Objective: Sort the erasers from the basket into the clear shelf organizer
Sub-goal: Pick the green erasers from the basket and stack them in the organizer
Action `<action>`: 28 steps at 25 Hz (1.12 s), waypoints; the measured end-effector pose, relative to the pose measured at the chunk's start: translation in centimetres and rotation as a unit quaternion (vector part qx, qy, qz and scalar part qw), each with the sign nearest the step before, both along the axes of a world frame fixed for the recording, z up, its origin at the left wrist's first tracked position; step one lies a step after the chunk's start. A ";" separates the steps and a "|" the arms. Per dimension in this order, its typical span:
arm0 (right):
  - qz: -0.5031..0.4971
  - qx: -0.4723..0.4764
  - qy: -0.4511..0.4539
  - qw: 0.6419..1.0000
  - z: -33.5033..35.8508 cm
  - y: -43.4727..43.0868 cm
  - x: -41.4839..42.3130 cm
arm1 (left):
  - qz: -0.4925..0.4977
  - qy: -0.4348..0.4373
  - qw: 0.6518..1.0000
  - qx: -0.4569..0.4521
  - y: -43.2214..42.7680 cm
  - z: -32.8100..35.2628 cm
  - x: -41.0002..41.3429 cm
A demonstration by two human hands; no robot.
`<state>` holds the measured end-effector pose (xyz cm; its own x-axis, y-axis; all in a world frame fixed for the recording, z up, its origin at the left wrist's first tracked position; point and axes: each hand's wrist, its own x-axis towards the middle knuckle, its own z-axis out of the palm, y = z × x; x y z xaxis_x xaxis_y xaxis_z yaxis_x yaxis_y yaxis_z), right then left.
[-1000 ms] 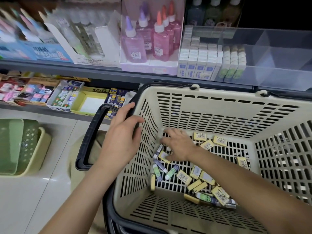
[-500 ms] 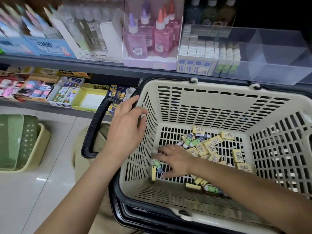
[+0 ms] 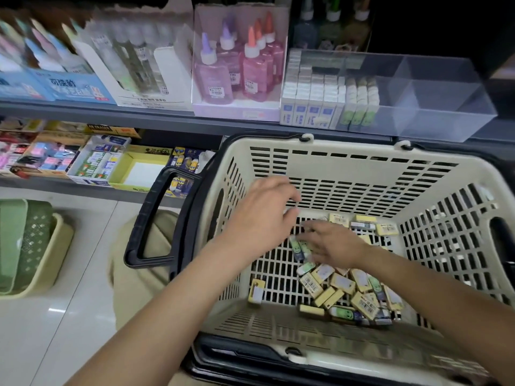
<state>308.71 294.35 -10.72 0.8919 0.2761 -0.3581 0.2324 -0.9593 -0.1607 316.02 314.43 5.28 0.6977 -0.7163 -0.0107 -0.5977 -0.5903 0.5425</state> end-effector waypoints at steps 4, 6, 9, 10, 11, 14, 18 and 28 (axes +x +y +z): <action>-0.157 -0.011 -0.003 0.988 1.0 -4.2 -0.9 | -0.003 0.170 0.967 0.192 -6.0 -4.0 2.3; -0.185 -0.006 0.008 0.983 0.8 -4.5 -1.1 | 0.030 0.232 0.940 0.248 -6.9 -7.5 2.1; -0.193 0.011 0.033 0.980 0.2 -3.8 -0.7 | 0.070 0.304 0.909 0.275 -6.6 -12.6 0.2; -0.184 -0.002 0.039 0.982 0.0 -3.5 -0.5 | 0.089 0.315 0.906 0.267 -6.6 -13.7 -0.3; -0.182 -0.015 0.043 0.982 -0.2 -3.3 -0.3 | 0.108 0.316 0.906 0.261 -6.7 -14.5 -0.8; -0.207 -0.018 0.051 0.977 -0.2 -2.9 0.1 | 0.127 0.305 0.913 0.238 -7.3 -15.9 -1.4; -0.243 0.018 0.057 0.968 0.1 -2.9 -0.2 | 0.180 0.315 0.913 0.186 -6.6 -17.0 -0.4; -0.345 0.137 0.006 0.928 1.4 -2.2 -0.6 | 0.202 0.443 0.865 0.121 -5.4 -16.4 1.8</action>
<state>308.16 292.15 -9.27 0.8866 -0.2777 -0.3698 -0.4261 -0.8016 -0.4195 317.84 309.01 -11.15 0.5325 -0.3172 -0.7848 0.2713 -0.8142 0.5132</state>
